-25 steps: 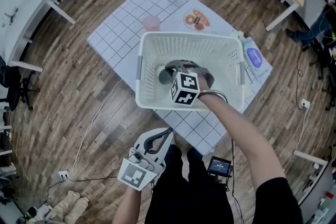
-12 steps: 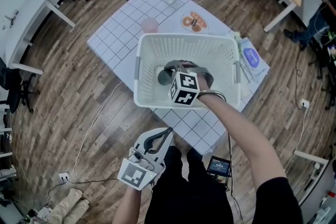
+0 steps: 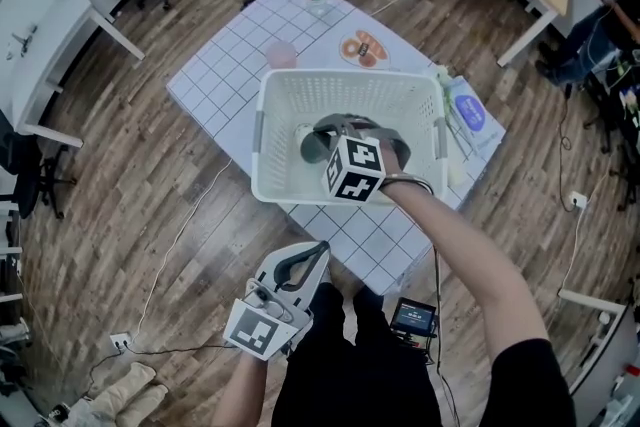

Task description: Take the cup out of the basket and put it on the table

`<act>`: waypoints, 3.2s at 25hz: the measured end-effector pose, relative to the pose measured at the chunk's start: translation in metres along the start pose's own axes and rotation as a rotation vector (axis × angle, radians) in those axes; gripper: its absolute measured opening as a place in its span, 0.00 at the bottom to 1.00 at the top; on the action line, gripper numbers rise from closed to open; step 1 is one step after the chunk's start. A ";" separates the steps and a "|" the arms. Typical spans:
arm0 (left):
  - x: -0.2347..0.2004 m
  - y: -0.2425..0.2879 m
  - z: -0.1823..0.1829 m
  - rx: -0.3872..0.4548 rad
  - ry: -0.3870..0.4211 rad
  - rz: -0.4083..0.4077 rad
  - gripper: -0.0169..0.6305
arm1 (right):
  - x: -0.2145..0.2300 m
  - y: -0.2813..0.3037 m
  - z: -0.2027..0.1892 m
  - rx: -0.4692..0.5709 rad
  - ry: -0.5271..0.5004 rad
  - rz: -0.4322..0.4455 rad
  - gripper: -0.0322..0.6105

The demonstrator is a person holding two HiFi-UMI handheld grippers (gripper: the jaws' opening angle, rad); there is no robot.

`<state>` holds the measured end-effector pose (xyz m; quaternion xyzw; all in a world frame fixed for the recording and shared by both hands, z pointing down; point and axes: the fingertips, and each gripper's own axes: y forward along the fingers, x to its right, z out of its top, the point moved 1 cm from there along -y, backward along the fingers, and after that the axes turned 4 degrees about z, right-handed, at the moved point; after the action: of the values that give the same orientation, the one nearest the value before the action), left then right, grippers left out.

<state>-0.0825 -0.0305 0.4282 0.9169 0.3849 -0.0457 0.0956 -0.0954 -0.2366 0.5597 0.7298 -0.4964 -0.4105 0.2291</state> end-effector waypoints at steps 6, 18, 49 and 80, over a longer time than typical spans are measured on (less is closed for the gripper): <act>0.010 0.000 0.009 0.014 0.014 -0.008 0.04 | 0.006 -0.030 0.007 0.021 0.022 -0.028 0.09; 0.036 -0.001 0.022 0.044 0.042 -0.024 0.04 | 0.004 -0.090 0.018 0.091 0.067 -0.084 0.09; 0.083 0.004 0.028 0.079 0.113 -0.052 0.04 | -0.064 -0.213 -0.014 0.325 0.422 -0.199 0.09; 0.084 -0.011 0.007 0.031 0.123 -0.055 0.04 | -0.151 -0.261 -0.055 0.366 0.712 -0.230 0.09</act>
<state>-0.0315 0.0345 0.4062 0.9084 0.4143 0.0020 0.0561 0.0643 0.0021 0.4527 0.9055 -0.3663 -0.0606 0.2057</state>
